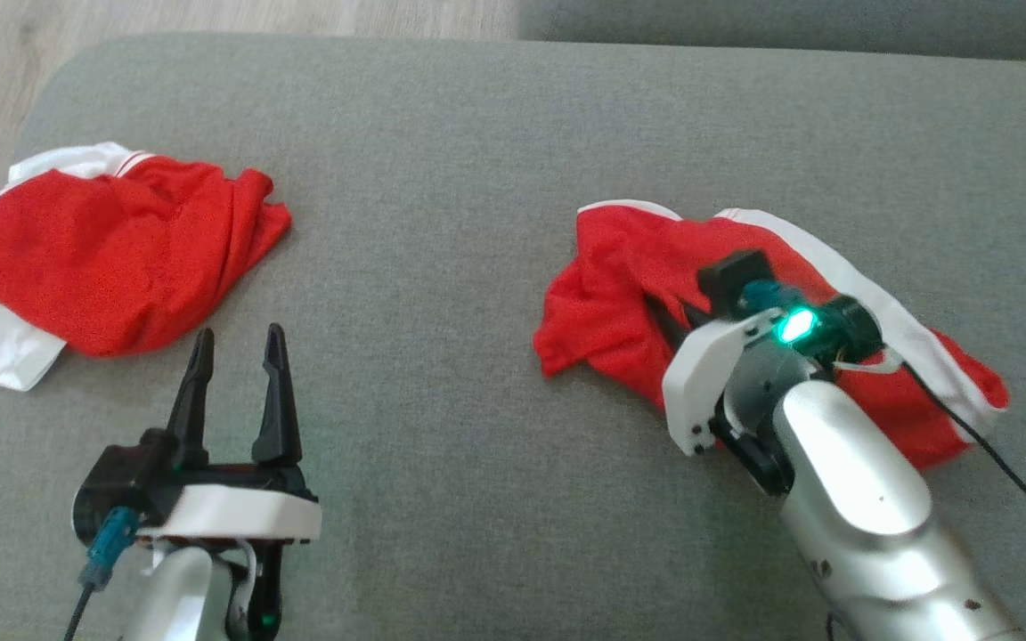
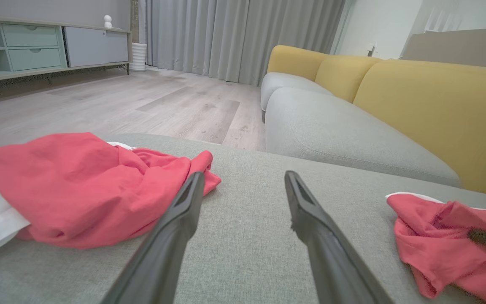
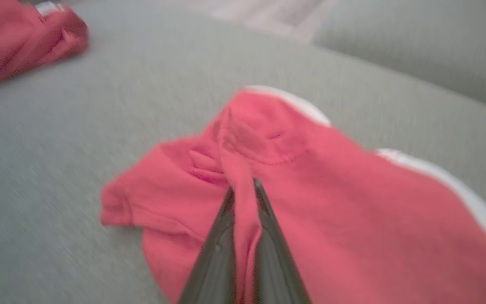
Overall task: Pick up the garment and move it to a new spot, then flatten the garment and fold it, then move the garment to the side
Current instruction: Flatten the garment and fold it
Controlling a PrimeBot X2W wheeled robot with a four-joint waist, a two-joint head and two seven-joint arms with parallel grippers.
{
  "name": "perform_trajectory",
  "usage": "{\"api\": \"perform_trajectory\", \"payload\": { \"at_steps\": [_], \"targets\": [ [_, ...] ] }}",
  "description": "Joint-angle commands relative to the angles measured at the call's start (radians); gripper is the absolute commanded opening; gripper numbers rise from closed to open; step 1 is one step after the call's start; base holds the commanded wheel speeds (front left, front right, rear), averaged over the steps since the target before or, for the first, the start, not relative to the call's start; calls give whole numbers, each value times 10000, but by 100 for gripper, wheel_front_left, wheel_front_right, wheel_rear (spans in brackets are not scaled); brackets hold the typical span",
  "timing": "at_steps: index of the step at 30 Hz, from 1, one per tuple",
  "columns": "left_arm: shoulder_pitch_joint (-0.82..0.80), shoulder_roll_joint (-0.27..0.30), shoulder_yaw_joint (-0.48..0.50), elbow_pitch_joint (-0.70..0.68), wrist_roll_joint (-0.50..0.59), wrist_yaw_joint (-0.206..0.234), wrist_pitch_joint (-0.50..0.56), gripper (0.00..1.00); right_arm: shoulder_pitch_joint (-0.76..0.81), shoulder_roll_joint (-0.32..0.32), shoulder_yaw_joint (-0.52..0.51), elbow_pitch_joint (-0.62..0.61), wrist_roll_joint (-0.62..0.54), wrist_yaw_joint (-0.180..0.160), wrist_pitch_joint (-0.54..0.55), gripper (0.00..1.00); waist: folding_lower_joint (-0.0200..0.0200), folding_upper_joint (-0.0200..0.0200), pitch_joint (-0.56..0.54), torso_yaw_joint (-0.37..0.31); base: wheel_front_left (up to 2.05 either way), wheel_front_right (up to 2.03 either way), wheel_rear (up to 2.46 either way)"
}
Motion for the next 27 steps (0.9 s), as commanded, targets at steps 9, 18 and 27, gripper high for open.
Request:
{"api": "perform_trajectory", "payload": {
  "at_steps": [9, 18, 27],
  "targets": [
    [-228, 77, 615, -265, 180, -104, -95, 100, -1790, 104, 1649, -3297, 2973, -7, -1914, 0, -1, 0, -546, -507, 0, 0, 0],
    [4, -10, 566, -271, 268, -189, -95, 100, -504, 104, -1222, -2916, 4309, -7, -2766, 0, -1, 0, -782, -812, 0, 0, 0],
    [-47, 106, 589, -276, 295, -232, -95, 100, 997, 104, -3751, -61, 3230, -7, -3391, 100, -1, 0, -541, -1069, 0, 0, 0]
  ]
}}
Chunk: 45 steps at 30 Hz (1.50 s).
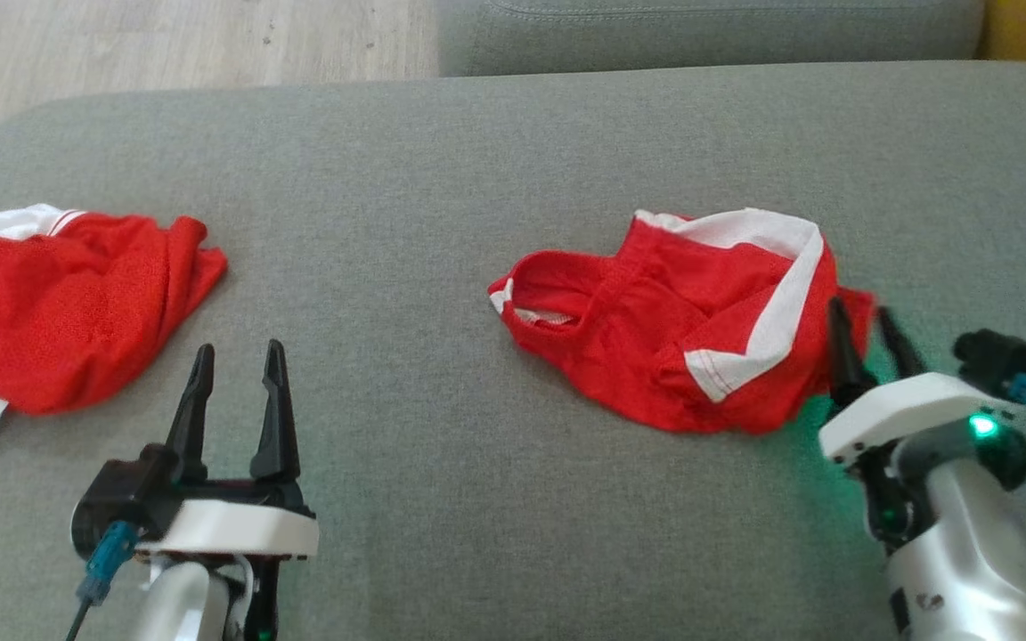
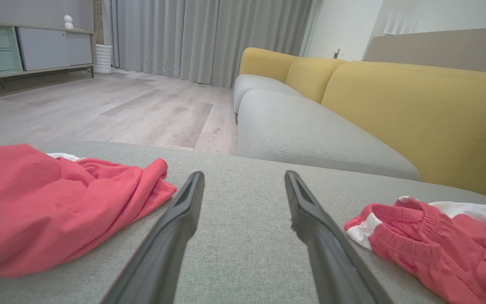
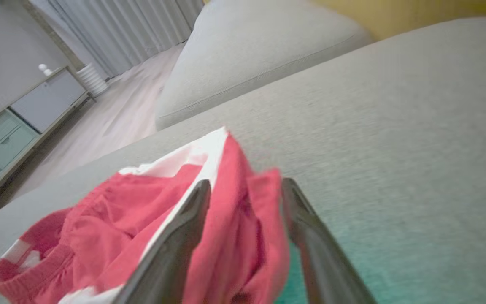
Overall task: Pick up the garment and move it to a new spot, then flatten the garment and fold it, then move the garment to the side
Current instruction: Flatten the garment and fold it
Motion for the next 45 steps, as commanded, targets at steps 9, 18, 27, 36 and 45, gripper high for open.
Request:
{"api": "perform_trajectory", "payload": {
  "at_steps": [9, 18, 27, 36, 45],
  "targets": [
    [-275, 253, 369, -246, 119, -33, -95, 100, 73, 118, -1128, -2519, -2834, -7, 566, 100, 0, 0, -188, -200, 0, 0, 0],
    [-291, 222, 389, -323, 72, 27, -95, 100, 1952, 118, 1657, -5816, -3646, -7, 3219, 100, 0, 0, -172, -393, 0, 0, 0],
    [-578, 193, 345, -380, 56, -11, -95, 100, 1482, 29, 2746, -4475, -5217, -7, 3703, 100, 0, 0, 264, -278, 0, 0, 0],
    [-625, 180, 376, -358, 56, -17, -95, 100, 743, 26, 2103, -3155, -5666, -7, 3042, 0, 0, 0, 408, -77, 0, 0, 0],
    [-478, 174, 473, -394, 66, 12, -95, 100, 1594, 100, -463, -4965, -5449, -7, 2281, 0, 0, 0, 210, -217, 0, 0, 0]
  ]
}}
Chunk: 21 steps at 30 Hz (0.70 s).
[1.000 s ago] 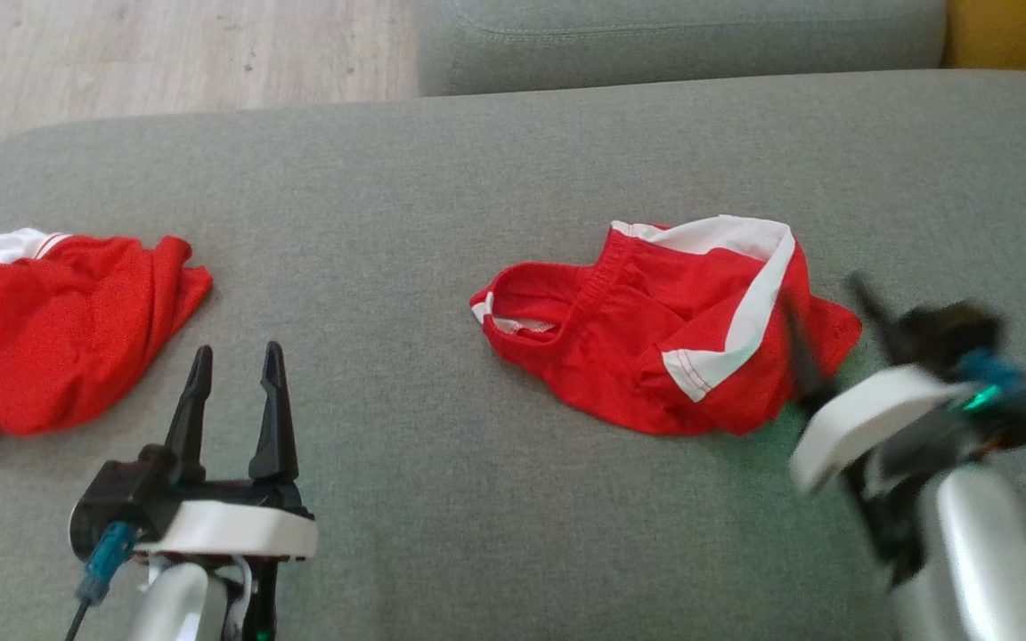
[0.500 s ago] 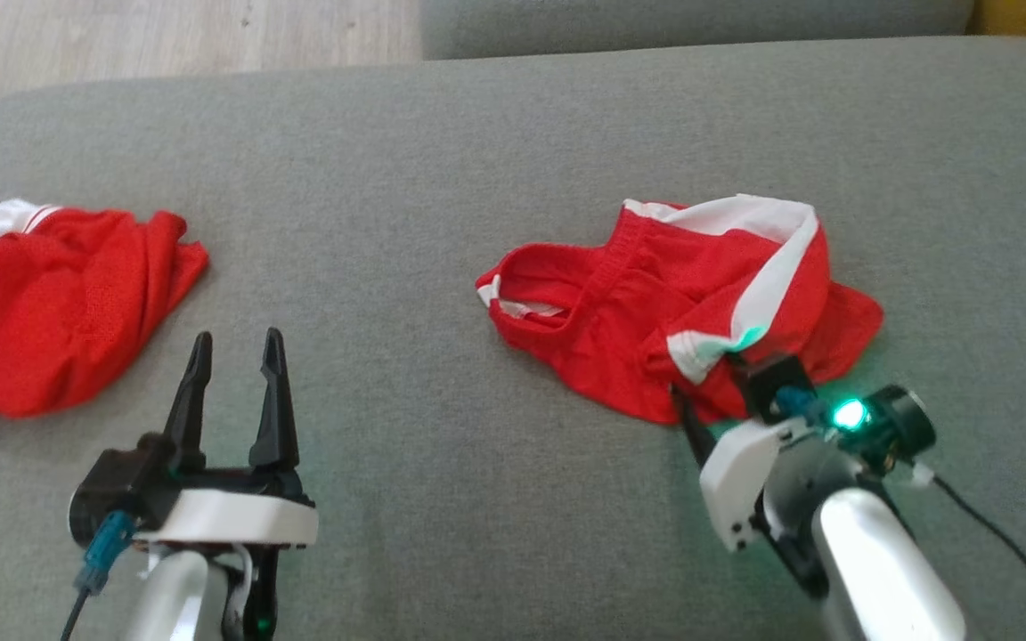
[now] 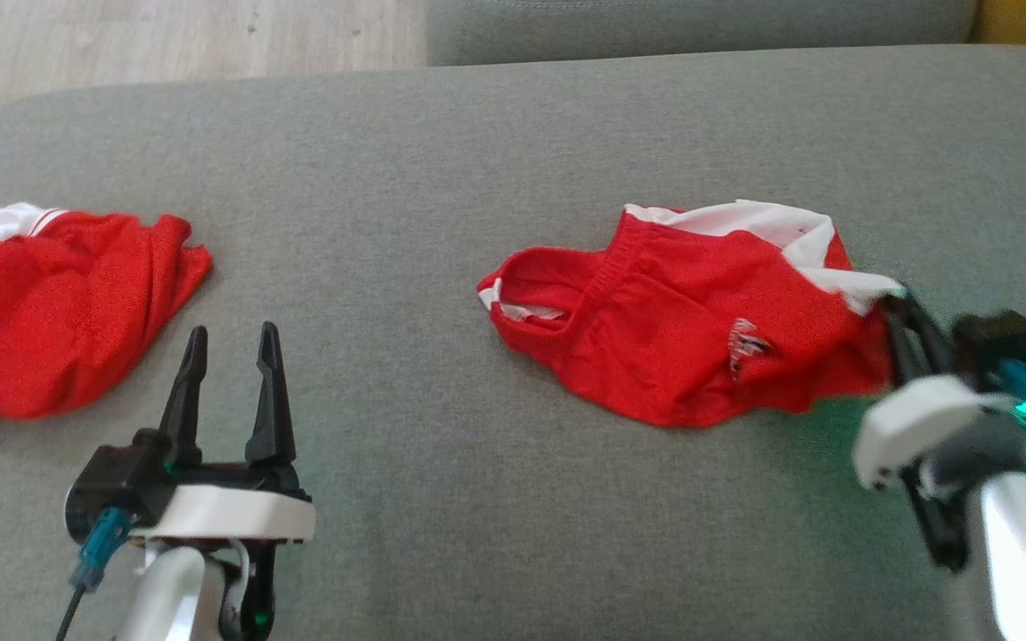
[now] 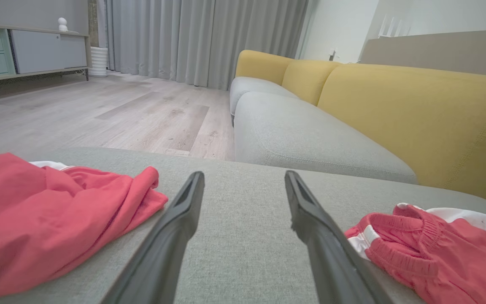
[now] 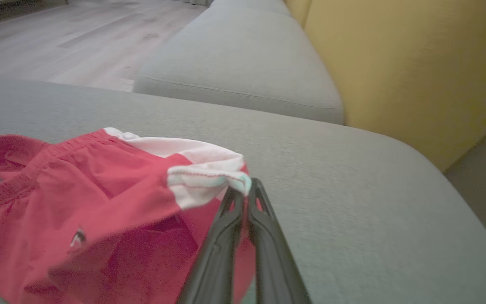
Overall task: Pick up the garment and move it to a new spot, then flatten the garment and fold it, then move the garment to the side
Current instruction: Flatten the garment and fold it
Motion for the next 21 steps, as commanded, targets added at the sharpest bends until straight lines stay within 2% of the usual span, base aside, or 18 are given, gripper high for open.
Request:
{"api": "perform_trajectory", "payload": {
  "at_steps": [1, 2, 3, 8, 12, 16, 21],
  "targets": [
    [-209, 145, 434, -358, 59, 73, -95, 100, 66, 31, 117, -477, -108, -7, -153, 0, 0, -1, -22, -68, 0, 0, 0],
    [-192, 146, 445, -367, 56, 73, -95, 100, 237, 29, -158, -689, -215, -7, -237, 30, 0, -1, -32, -119, 0, 0, 0],
    [-184, 154, 449, -364, 50, 62, -95, 100, 418, 31, -486, -803, -260, -7, -232, 100, 0, -1, -41, -163, 0, 0, 0],
    [-174, 175, 468, -364, 70, 62, -95, 100, 937, 43, -1724, -1050, 182, -7, -434, 100, 0, -1, -102, -391, 0, 0, 0],
    [-89, 199, 480, -378, 102, 87, -95, 100, 1046, 46, -1789, -1282, 1340, -7, -1311, 100, 0, -1, -188, -639, 0, 0, 0],
    [-92, 232, 393, -368, 135, 64, -89, 100, 1147, 47, -882, -1430, 1985, -7, -2144, 100, 0, -1, -244, -922, 0, 0, 0],
    [-430, 201, -9, -237, 255, -40, 171, 100, 1102, 48, 516, -1208, 2092, -7, -2146, 100, 0, -1, -187, -1232, 0, 0, 0]
  ]
}}
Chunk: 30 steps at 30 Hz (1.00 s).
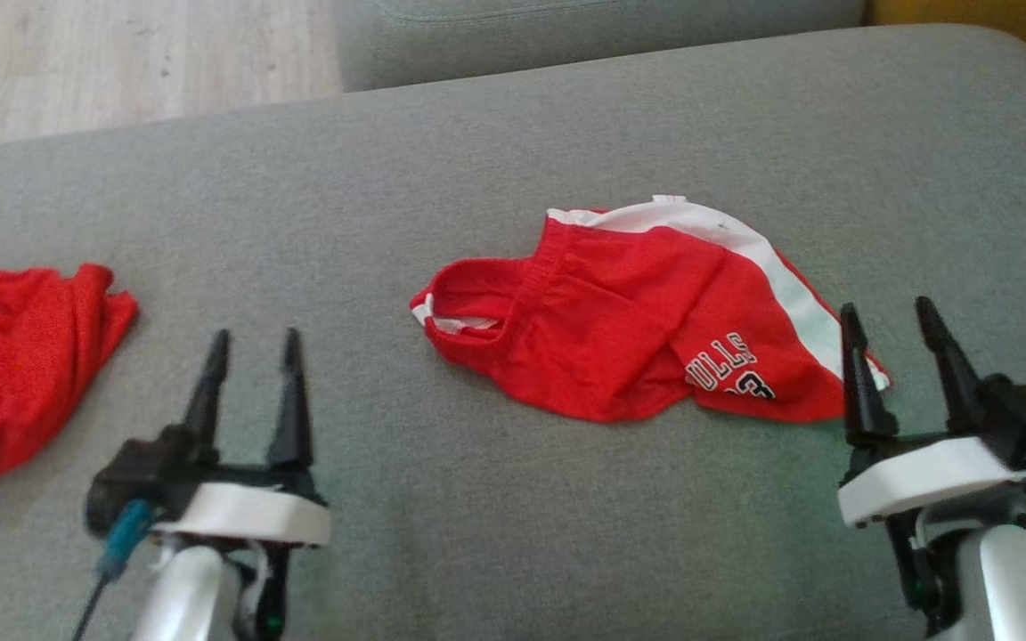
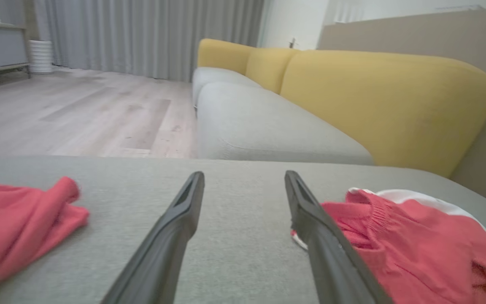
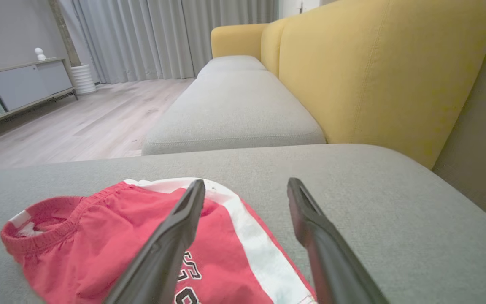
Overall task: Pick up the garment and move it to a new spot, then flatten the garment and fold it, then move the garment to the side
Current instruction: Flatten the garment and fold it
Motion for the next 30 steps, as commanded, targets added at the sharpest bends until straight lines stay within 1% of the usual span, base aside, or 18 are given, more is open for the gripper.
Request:
{"api": "perform_trajectory", "payload": {
  "at_steps": [1, 3, 6, 9, 10, 13, 14, 18, 21, 25, 29, 30],
  "targets": [
    [-646, 57, -43, -224, 124, -103, 203, 100, -160, -65, 401, -288, 85, -7, -38, 100, 0, 0, 99, -125, 0, 0, 0],
    [-1188, -174, -584, -38, 121, -253, 583, 100, -186, -65, 552, -284, 179, -7, -25, 100, 0, 0, 194, -178, 0, 0, 0],
    [-2250, -504, -1535, 617, -9, -417, 1563, 100, -255, -65, 797, -295, 279, -7, 54, 100, 0, 0, 441, -312, 0, 0, 0],
    [-3469, -695, -2174, 1464, -519, -467, 2646, 100, -435, -65, 1090, -304, 350, -7, 89, 100, 0, 0, 758, -587, 0, 0, 0],
    [-3876, -722, -2290, 1713, -727, -408, 2946, 100, -507, -65, 1186, -304, 375, -7, 83, 100, 0, 0, 861, -687, 0, 0, 0],
    [-4947, -745, -2828, 2340, -1558, 68, 3948, 100, -708, -65, 1460, -292, 501, -7, 67, 100, 0, 0, 1223, -1019, 0, 0, 0],
    [-4947, -745, -2828, 2340, -1558, 68, 3948, 100, -708, -65, 1460, -292, 501, -7, 67, 100, 0, 0, 1223, -1019, 0, 0, 0],
    [-6102, -749, -3610, 2972, -2522, 888, 5196, 100, -937, -65, 1790, -221, 723, -7, -27, 100, 0, 0, 1708, -1419, 0, 0, 0],
    [-6759, -750, -4033, 3321, -3062, 1377, 5831, 100, -1118, -65, 2007, -124, 882, -7, -163, 100, 0, 0, 2018, -1672, 0, 0, 0],
    [-7317, -751, -4511, 3642, -3613, 1777, 6375, 100, -1355, -65, 2235, 91, 1021, -7, -360, 100, 0, 0, 2256, -1896, 0, 0, 0],
    [-7593, -751, -4846, 3981, -3974, 1983, 6688, 100, -1494, -65, 2355, 259, 1157, -7, -540, 100, 0, 0, 2316, -2026, 0, 0, 0],
    [-7694, -752, -5011, 4091, -4097, 1874, 6703, 57, -1519, -65, 2347, 293, 1185, -7, -620, 100, 0, 0, 2310, -2056, 0, 0, 0]
  ]
}}
